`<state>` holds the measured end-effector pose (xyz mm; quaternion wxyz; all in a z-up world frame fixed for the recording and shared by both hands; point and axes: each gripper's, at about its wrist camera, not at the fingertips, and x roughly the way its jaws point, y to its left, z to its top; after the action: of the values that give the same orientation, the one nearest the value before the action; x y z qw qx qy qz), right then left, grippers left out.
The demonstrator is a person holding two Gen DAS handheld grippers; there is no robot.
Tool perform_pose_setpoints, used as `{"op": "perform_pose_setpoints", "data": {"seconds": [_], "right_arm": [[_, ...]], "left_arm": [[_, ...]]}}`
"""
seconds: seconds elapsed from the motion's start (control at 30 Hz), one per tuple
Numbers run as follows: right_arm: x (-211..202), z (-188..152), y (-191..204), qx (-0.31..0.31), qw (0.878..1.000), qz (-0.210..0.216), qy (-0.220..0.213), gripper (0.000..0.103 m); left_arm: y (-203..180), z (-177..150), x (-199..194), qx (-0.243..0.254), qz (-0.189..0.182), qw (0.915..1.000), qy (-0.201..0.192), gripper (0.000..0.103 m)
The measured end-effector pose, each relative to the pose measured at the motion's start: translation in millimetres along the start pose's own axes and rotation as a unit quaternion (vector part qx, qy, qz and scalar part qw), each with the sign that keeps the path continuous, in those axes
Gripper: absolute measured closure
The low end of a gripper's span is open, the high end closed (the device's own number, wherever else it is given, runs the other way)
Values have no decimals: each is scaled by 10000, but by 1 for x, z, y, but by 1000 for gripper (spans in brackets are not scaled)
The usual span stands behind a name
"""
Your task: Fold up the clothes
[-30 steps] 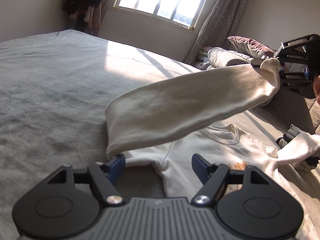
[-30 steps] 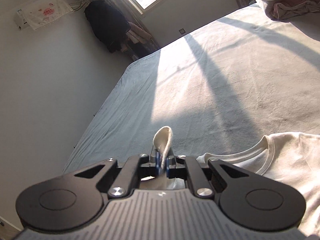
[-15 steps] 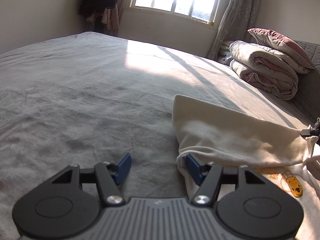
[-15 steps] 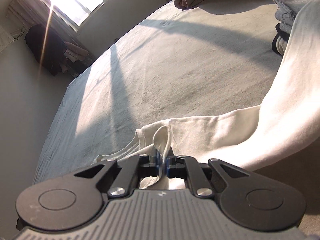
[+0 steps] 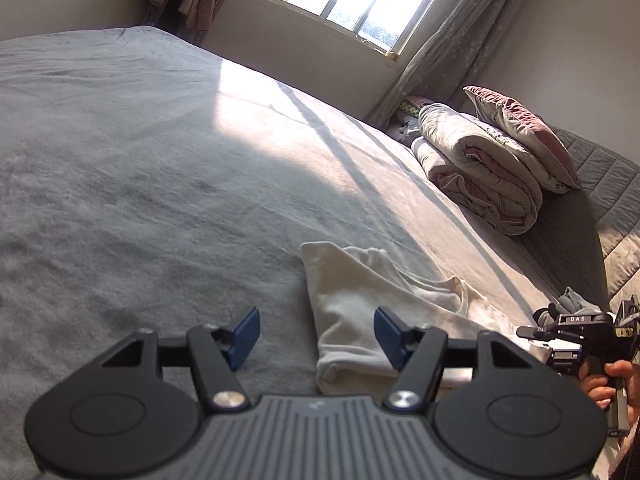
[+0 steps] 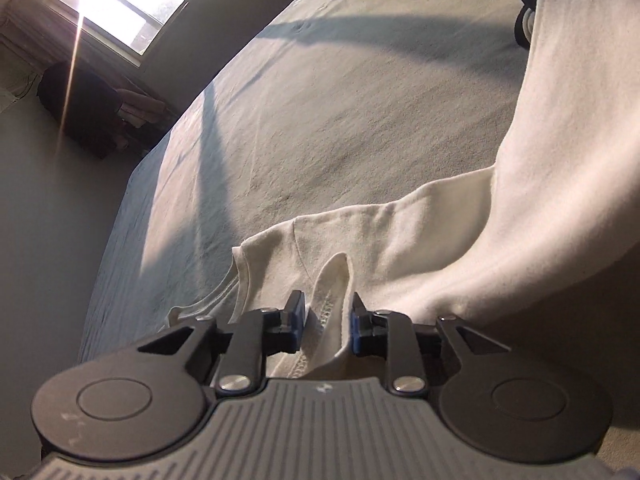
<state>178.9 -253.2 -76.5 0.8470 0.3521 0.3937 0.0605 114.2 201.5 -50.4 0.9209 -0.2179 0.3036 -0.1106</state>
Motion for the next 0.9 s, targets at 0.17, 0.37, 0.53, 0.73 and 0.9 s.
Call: {"op": "perform_pose_setpoints", "data": {"seconds": [0.17,0.37,0.53,0.73,0.9], "right_arm": [[-1,-4,12,-657,9974,-249,-132,86],[-6,-10,34,-1770,9814,-214,-717,91],[12,-3,28,-2017,9753,-573,-694,89],[0,-1,23,-2095,9722,-664,-812,82],[-18,-21,29,-2301,9680,-326,-947,82]], "left_arm": [[-7,12,47,-177,280,9992,218,60],[-17,-4,59,-373,770,9960,-240,100],[-27,-16,57,-50,1118,9931,-348,95],[-33,-6,22,200,966,9931,-636,88],[-43,-20,5,584,425,9959,-548,90]]}}
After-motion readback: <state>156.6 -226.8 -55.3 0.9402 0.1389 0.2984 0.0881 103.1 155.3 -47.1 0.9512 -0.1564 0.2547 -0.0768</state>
